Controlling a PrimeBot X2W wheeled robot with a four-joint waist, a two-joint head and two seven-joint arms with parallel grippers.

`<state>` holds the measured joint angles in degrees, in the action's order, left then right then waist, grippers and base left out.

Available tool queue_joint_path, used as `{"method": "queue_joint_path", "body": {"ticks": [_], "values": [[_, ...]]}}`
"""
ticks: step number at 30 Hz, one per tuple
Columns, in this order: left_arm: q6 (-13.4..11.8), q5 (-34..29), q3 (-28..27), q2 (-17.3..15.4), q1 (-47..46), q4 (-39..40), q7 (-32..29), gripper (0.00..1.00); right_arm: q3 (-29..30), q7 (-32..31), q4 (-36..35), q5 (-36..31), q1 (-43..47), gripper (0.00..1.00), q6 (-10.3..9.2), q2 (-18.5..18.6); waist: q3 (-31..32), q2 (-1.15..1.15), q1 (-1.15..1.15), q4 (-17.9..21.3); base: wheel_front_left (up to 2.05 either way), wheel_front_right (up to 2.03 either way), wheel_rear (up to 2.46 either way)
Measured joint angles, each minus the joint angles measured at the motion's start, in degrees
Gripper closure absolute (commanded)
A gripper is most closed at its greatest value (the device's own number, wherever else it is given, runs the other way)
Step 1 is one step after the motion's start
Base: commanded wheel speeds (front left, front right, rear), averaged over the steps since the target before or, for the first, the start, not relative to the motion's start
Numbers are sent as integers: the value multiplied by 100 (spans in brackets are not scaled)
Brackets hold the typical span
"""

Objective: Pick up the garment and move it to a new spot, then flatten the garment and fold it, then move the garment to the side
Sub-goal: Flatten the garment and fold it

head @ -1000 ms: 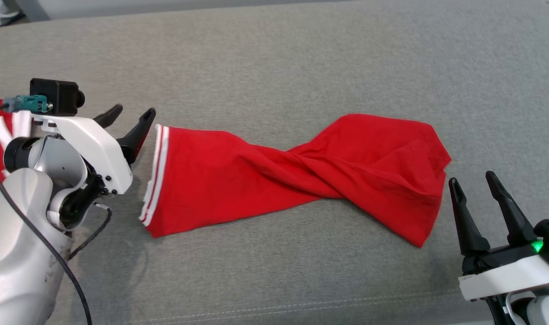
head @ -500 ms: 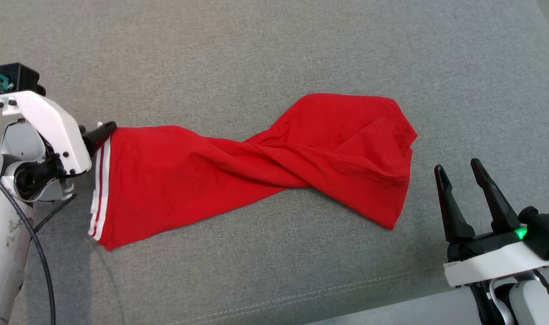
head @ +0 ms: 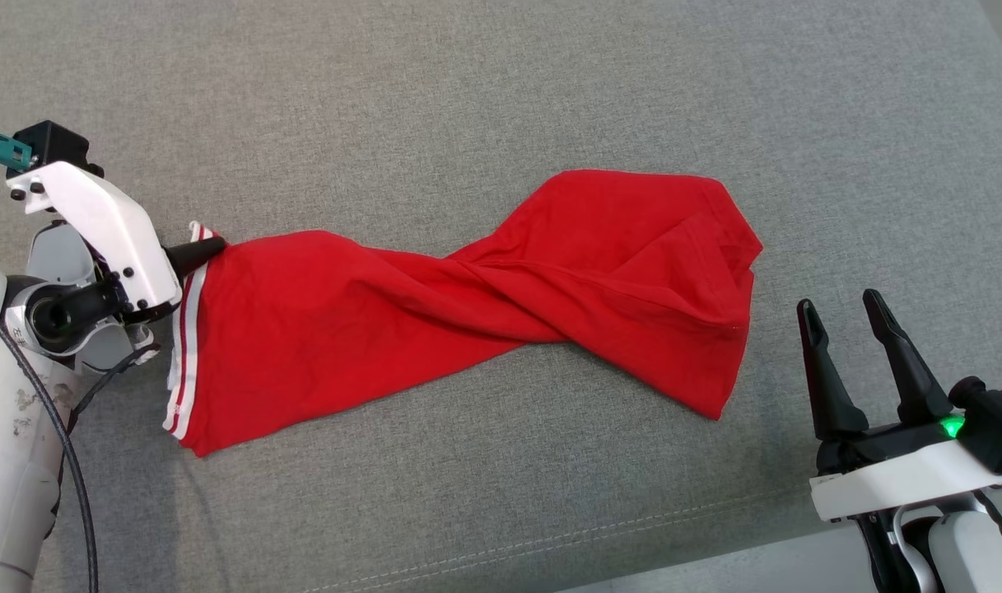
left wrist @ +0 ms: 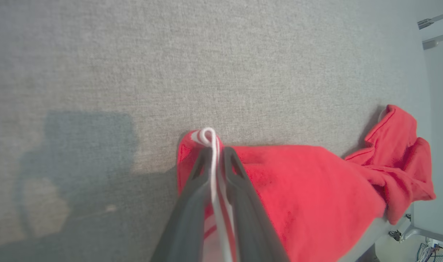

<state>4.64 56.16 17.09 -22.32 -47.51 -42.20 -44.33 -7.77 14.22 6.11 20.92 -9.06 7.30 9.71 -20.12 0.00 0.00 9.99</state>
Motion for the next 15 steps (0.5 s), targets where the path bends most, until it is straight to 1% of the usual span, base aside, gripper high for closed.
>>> {"method": "queue_joint_path", "body": {"ticks": [3,6,8,10,12,15], "values": [[1,-1,-64,-44,-42,115,155,100,0,0,-3,0,-2,0,0,-2,-25,0,0,1,0,0,0],[19,-62,-127,-113,-261,215,525,100,-24,0,4,7,-20,0,0,-4,-48,0,0,24,0,0,0],[44,-413,-62,-285,-491,290,911,100,-48,0,15,41,-68,0,0,-3,-68,0,0,54,0,0,0],[91,-568,-67,-433,-745,299,1225,100,-92,0,22,58,-152,0,-1,-4,-82,0,0,96,0,0,0],[144,-700,-42,-498,-978,315,1497,100,-175,0,27,78,-240,0,-1,-9,-92,0,0,142,0,0,0],[236,-918,138,-524,-1320,433,1951,100,-209,0,45,90,-284,0,-1,-12,-111,0,0,176,0,0,0]]}}
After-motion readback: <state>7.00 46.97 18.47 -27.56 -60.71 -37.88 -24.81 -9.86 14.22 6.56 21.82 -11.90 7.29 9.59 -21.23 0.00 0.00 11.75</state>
